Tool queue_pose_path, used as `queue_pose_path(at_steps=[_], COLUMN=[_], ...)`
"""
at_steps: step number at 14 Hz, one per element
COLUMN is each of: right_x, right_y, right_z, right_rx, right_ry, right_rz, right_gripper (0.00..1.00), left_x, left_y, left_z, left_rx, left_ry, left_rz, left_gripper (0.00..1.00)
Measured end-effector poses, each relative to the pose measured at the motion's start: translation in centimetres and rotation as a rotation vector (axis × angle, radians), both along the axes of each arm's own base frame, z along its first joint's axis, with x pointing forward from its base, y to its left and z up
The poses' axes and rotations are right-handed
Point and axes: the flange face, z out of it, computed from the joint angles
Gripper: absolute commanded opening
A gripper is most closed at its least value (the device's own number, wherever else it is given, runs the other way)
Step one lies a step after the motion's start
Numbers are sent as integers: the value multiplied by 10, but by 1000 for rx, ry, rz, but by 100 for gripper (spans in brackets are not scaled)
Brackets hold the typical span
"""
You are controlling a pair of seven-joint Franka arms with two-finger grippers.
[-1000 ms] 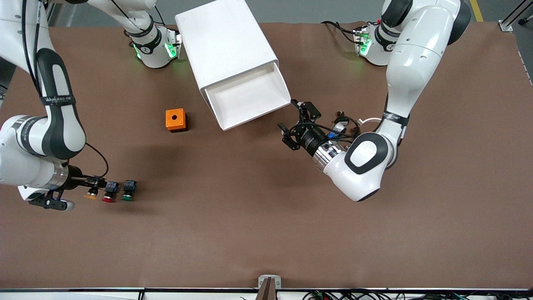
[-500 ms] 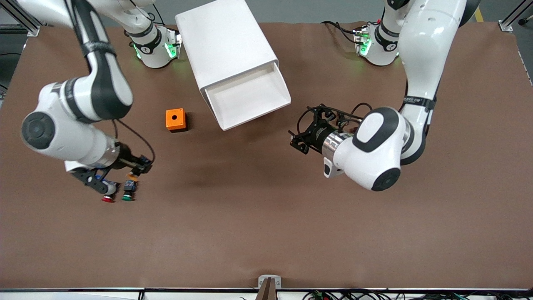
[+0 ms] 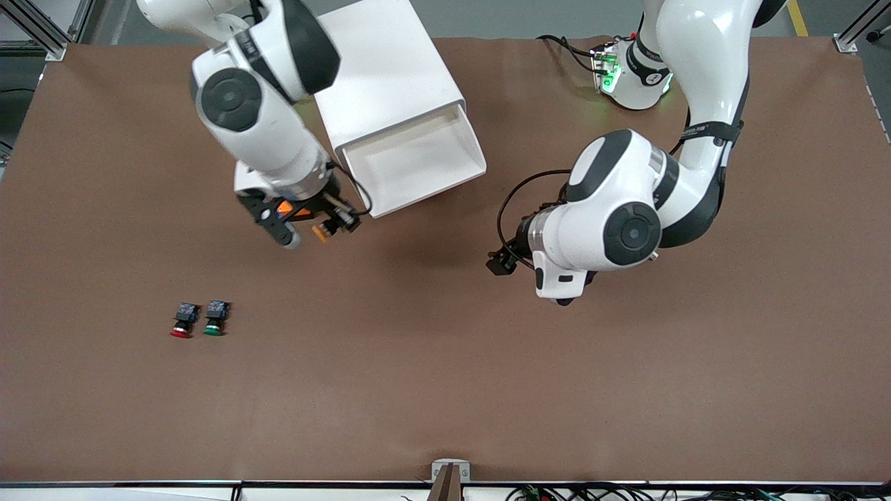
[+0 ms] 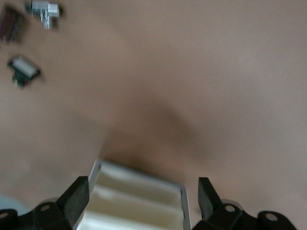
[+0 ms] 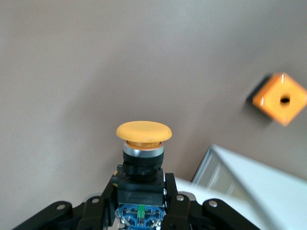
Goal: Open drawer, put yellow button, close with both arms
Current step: 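Carry the yellow button over the open drawer with the right gripper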
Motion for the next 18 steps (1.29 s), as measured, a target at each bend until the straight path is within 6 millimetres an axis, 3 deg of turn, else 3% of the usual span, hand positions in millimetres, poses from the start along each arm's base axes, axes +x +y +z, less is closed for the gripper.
queue_pose_path(at_steps=[2, 6, 15, 16, 17, 18], right_x=[-24, -58, -110, -115, -118, -118], right_y=[32, 73, 127, 131, 133, 133], right_z=[-1, -9, -76, -78, -79, -79], right_rx=[-10, -19, -21, -26, -28, -28], right_ry=[15, 30, 25, 29, 30, 30], right_rz=[-68, -206, -297, -299, -299, -299], right_gripper=[0, 0, 0, 14, 40, 94], left_x=[0, -2, -11, -11, -11, -11], left_y=[-5, -11, -26, -26, -26, -26], left_z=[-1, -3, -12, -12, -13, -13], left_rx=[49, 110, 119, 119, 120, 120], left_ry=[-56, -126, -139, -138, -138, -138], left_rz=[-25, -61, -87, -87, -87, -87], left_gripper=[100, 100, 100, 100, 100, 100])
